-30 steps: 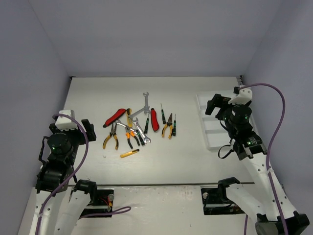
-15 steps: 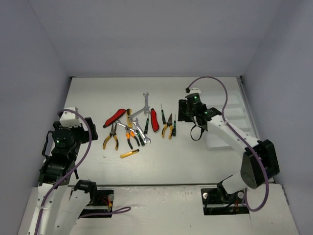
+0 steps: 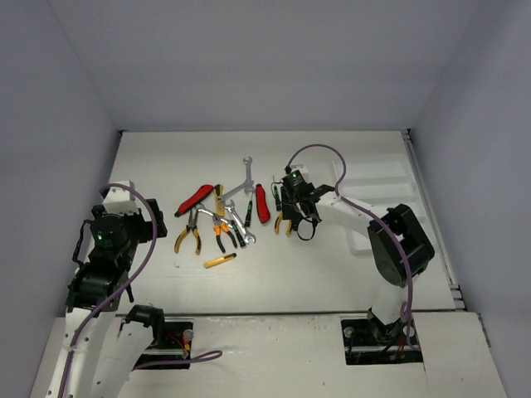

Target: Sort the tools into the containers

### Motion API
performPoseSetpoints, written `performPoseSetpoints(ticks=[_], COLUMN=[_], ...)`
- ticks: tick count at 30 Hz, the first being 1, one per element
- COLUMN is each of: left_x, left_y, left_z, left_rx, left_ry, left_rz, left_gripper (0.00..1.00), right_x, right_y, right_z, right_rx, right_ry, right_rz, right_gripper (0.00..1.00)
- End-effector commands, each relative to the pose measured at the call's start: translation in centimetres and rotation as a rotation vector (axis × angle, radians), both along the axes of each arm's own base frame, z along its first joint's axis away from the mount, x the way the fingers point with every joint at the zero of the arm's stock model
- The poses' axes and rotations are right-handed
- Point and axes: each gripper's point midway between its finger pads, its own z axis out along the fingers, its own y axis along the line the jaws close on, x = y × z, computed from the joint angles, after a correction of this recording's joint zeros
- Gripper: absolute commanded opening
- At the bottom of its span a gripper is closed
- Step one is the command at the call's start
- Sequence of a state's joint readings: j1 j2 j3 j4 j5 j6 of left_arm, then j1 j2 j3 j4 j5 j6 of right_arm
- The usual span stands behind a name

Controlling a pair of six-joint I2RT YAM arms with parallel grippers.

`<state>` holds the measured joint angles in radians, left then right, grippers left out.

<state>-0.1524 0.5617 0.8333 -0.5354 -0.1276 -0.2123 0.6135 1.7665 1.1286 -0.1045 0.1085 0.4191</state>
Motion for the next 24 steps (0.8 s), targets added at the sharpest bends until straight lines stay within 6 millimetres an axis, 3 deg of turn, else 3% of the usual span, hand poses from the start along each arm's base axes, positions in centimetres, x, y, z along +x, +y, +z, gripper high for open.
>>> performPoseSetpoints(ticks=[1, 15, 18, 20, 24], left_x=[0.7, 0.7, 0.7, 0.7, 0.7], left_y=[-0.3, -0.4, -0.4, -0.3, -0.3], left_z=[1.6, 1.6, 1.6, 1.6, 1.6], left_rx=[-0.006, -0.006, -0.006, -0.005, -0.005], left_ry=[-0.052, -0.054, -0.055, -0.055, -0.054], left_rz=[-0.016, -0.017, -0.016, -0.014, -0.014], left_gripper=[0.82, 0.82, 0.82, 0.82, 0.82], right_x=[2.0, 1.7, 1.5, 1.7, 2.4], right_y=[1.3, 1.0, 1.1, 1.0, 1.0], right_z=[1.0, -3.2, -3.6, -3.0, 0.2], right_rx=[0.041, -0.002, -0.011, -0.016, 0.009], right_ry=[-0.064, 0.004, 0.009, -0.012, -0.09], right_rz=[-0.046, -0.08, -0.081, -0.089, -0.112], right_gripper=[0.31, 0.27, 0.22, 0.08, 0.0])
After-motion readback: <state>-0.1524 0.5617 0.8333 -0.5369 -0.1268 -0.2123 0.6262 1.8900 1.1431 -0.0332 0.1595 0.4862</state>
